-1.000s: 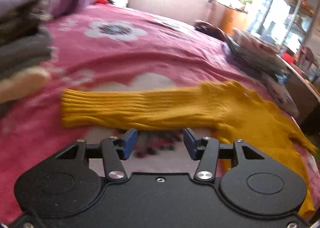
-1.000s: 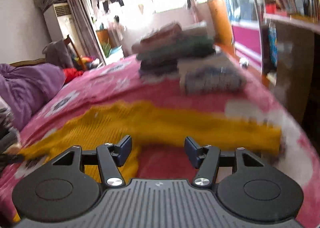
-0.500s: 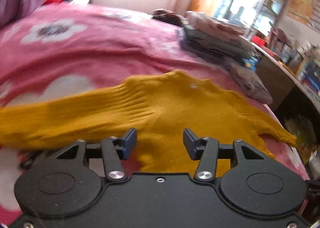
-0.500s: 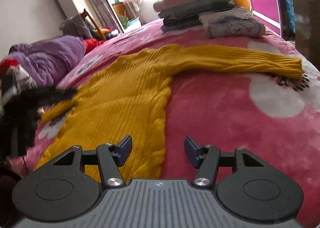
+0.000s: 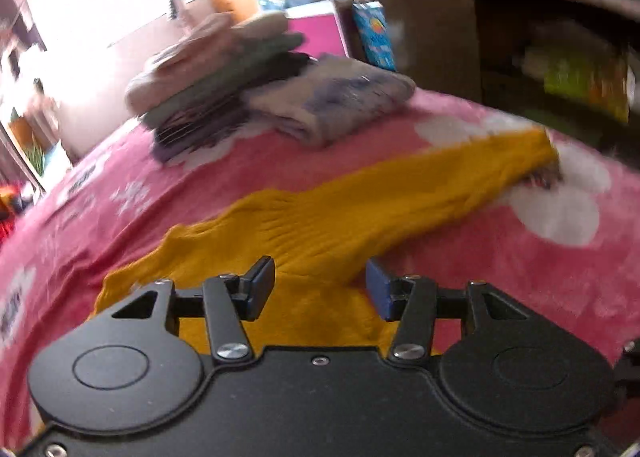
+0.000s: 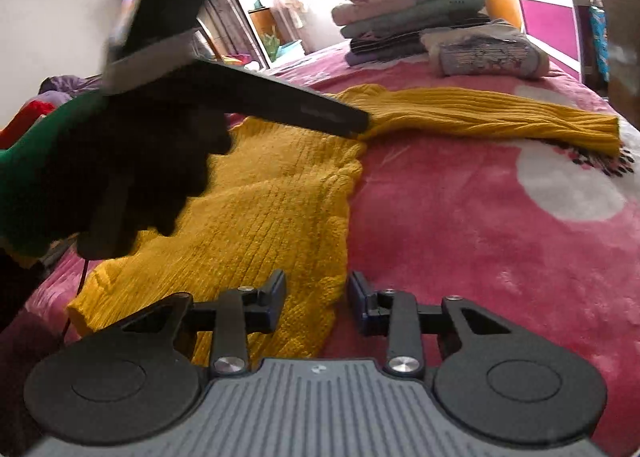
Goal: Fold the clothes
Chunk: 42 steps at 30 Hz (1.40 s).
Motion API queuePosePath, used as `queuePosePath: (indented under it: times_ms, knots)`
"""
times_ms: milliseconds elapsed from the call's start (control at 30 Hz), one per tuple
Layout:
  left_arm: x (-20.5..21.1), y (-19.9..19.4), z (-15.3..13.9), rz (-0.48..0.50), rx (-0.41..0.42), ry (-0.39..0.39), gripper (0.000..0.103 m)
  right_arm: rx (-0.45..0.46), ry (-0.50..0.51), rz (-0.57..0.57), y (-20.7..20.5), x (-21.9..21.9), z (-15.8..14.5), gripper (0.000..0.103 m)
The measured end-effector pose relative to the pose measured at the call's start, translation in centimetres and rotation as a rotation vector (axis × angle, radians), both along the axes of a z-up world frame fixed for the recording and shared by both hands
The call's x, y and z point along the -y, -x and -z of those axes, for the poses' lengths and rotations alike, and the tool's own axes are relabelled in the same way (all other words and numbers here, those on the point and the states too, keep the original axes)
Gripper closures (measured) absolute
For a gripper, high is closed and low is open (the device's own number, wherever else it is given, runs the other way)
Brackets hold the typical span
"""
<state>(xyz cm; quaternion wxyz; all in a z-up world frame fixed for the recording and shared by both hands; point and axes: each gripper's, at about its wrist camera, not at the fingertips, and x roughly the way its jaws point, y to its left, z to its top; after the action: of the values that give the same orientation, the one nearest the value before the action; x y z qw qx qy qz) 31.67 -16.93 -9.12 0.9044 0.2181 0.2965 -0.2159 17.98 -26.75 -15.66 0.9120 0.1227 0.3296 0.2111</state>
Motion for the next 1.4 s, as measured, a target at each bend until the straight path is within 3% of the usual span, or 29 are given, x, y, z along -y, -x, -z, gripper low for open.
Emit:
queuePosePath:
  times_ms: [67,133,200,367,500,633,700,767,833,1067,1200,1400]
  knots:
    - [0.5,-0.8,0.1,-0.028,-0.024,0.044,0.054,0.010,0.007,-0.017,0.1,-0.1,0.0,0.073]
    - [-0.5,-3.1,-0.6,-0.091,-0.110,0.179,0.054,0.022,0.025,-0.034,0.2,-0.2,0.0,0.075]
    - [-0.5,-5.7,-1.1,-0.157,-0.163,0.226,0.055,0.037,0.051,-0.052,0.3,-0.4,-0.2,0.077]
    - [0.2,-12.0,-2.3,-0.282,-0.257,0.239,0.062,0.052,0.097,-0.089,0.1,-1.0,-0.3,0.078]
    - [0.8,-15.5,-1.7,-0.376,-0.403,0.230,0.062,0.055,0.121,-0.106,-0.1,-1.4,-0.4,0.078]
    - [1.4,-17.2,-0.3,-0.451,-0.453,0.157,0.065,0.069,0.139,-0.140,-0.1,-1.6,-0.5,0.082]
    - [1.5,-17.3,0.2,-0.456,-0.453,0.136,0.070,0.077,0.154,-0.154,-0.1,-1.7,-0.6,0.083]
    - [1.5,-17.1,0.3,-0.437,-0.433,0.116,0.085,0.078,0.156,-0.161,-0.1,-1.7,-0.7,0.084]
    - [1.1,-16.8,-0.3,-0.394,-0.423,0.131,0.091,0.078,0.152,-0.165,-0.1,-1.5,-0.7,0.086]
    - [-3.9,-15.1,-4.7,-0.253,-0.362,0.272,0.092,0.111,0.116,-0.196,0.6,-1.2,-1.7,0.090]
    - [-7.6,-14.0,-6.6,-0.208,-0.325,0.312,0.092,0.149,0.112,-0.232,1.5,-2.0,-2.8,0.090]
    - [-12.7,-13.8,-6.4,-0.186,-0.290,0.323,0.092,0.186,0.180,-0.318,1.8,-5.2,-3.3,0.092]
